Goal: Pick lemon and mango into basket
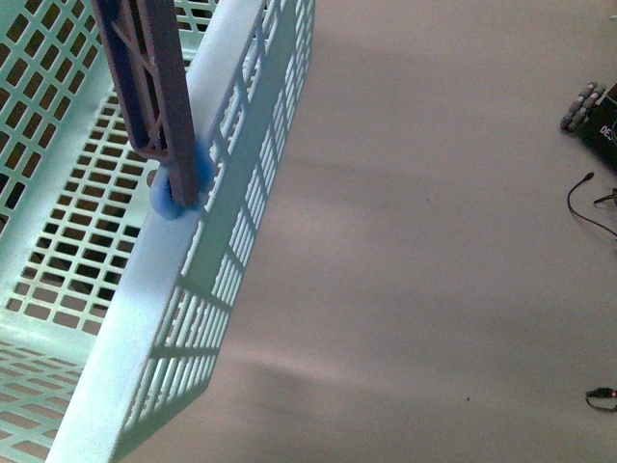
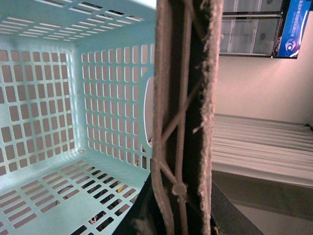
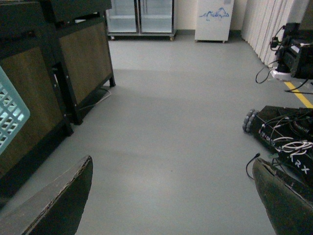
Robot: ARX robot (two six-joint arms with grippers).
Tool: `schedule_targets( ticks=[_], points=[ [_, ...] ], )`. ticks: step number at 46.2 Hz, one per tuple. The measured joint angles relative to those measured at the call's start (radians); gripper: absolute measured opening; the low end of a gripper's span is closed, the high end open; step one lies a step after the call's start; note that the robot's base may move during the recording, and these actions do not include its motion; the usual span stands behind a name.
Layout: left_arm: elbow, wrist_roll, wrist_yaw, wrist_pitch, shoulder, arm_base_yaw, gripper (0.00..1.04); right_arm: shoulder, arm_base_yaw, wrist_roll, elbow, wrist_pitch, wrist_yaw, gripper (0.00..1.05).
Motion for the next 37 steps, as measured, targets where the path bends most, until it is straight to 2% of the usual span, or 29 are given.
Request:
schedule_targets(
  ticks=[37],
  points=[
    [0.0,0.0,0.0,0.0,0.0,-0.001,0.07,0.0,0.0,0.0,0.0,0.0,0.001,0.96]
  ],
)
